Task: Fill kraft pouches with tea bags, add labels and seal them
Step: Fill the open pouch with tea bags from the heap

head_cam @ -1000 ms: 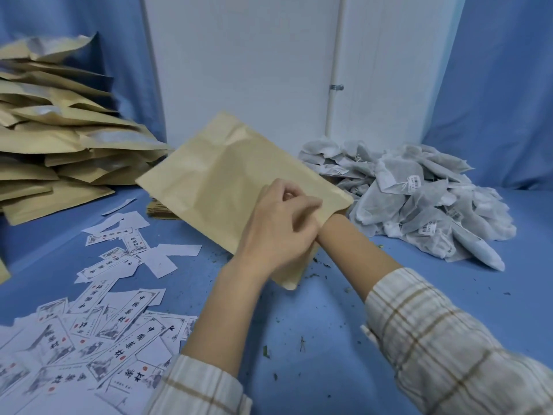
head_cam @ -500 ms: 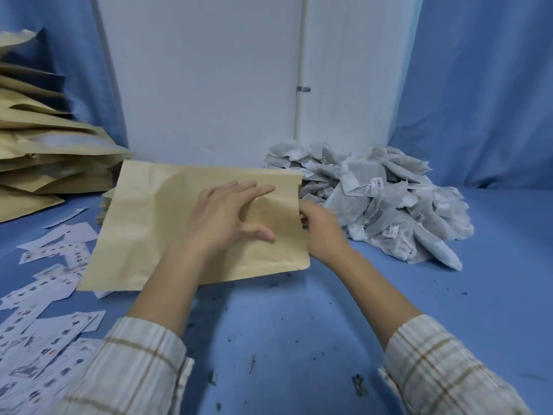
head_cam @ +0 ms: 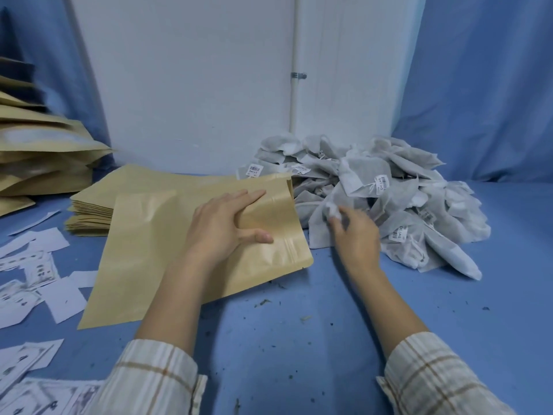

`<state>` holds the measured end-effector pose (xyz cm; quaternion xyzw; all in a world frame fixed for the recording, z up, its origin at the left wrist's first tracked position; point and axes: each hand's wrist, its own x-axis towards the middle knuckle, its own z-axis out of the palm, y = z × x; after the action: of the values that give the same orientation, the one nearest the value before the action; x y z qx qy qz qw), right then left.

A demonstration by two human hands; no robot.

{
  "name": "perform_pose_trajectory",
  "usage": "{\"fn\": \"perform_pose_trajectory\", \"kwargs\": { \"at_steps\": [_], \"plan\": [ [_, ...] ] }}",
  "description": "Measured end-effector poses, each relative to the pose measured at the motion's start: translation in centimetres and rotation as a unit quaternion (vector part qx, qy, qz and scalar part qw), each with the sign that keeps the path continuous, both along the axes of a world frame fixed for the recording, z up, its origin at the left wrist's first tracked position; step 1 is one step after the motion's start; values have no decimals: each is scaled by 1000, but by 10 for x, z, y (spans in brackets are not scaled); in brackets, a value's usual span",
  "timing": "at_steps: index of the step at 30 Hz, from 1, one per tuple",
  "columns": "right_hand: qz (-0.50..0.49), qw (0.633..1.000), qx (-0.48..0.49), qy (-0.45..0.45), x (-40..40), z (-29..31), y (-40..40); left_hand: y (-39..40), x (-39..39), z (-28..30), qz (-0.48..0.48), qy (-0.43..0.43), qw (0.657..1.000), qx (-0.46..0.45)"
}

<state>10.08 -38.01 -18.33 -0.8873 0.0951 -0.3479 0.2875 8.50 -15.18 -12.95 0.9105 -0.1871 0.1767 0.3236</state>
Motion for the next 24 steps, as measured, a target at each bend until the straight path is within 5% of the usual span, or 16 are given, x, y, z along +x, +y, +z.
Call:
{"fn": "perform_pose_trajectory", "kwargs": {
  "at_steps": [4, 7, 9, 14, 18, 21, 24],
  "plan": [
    [41, 939, 303, -155, -6, 17, 0, 2, 0, -3, 5, -1, 1000, -9],
    [166, 778, 591, -132, -12, 34, -2, 6, 0, -4, 7, -11, 1000, -27],
    [241, 728, 639, -64, -16, 39, -1, 7, 0, -3, 1, -21, 999, -34],
    [360, 785, 498, 81, -26, 47, 14, 3, -5, 2, -62, -20, 997, -48],
    [266, 948, 58, 166, -26, 54, 33, -18, -9, 4, -121, -30, 992, -29],
    [243, 951, 100, 164, -29, 57, 36, -25, -9, 1, -124, -45, 991, -17],
    [267, 950, 151, 62, -30, 59, 16, -21, -5, 0, -72, -51, 996, -25]
  ]
}}
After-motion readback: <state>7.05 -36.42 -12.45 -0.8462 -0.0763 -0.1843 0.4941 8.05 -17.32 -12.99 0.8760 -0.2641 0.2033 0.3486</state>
